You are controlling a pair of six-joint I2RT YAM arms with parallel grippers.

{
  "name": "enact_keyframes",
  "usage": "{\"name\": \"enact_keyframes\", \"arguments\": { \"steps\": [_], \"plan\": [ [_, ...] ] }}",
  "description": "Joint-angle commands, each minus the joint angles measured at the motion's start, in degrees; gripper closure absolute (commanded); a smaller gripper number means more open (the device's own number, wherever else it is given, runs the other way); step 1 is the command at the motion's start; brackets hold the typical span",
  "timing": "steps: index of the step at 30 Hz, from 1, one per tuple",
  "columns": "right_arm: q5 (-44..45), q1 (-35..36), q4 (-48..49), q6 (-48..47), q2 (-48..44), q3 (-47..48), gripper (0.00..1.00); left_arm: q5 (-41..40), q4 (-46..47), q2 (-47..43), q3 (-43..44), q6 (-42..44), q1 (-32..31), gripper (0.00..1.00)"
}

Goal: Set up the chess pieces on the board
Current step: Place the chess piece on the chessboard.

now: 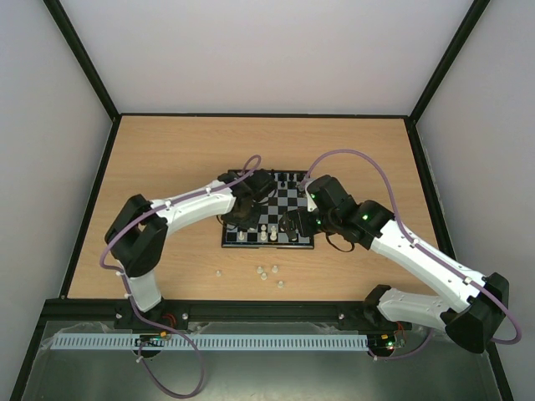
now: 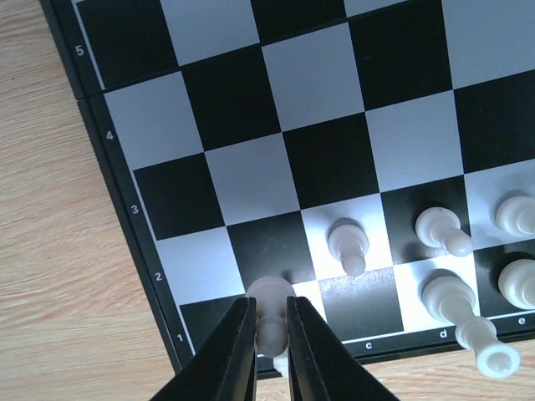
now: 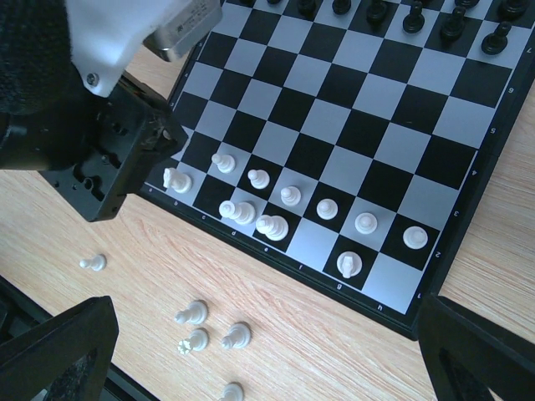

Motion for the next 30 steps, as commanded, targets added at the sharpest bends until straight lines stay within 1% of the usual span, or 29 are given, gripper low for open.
{"name": "enact_keyframes", "arguments": {
  "steps": [1, 11, 24, 27, 30],
  "plan": [
    [0.20, 0.05, -0.38, -0.35, -1.17, -0.82, 0.01, 0.90, 0.70, 1.69, 1.57, 1.33, 0.16, 0.86],
    [-0.05, 0.05, -0.24, -0.43, -1.24, -1.05, 0.01, 0.81, 1.84, 4.52, 1.23, 1.37, 0.21, 0.84],
    [-0.33, 0.09, -0.07, -0.51, -1.13, -1.16, 0.01, 0.97, 2.54, 4.60, -0.36, 1.34, 0.75, 0.84],
    [-0.39, 0.05, -0.04, -0.52, -1.08, -1.12, 0.01, 1.14, 2.88, 4.81, -0.53, 1.49, 0.87, 0.80],
    [-0.34, 0.05, -0.07, -0.52, -1.07, -1.17, 0.01, 1.15, 3.14, 5.01, -0.60, 1.51, 0.99, 0.73]
  ]
}}
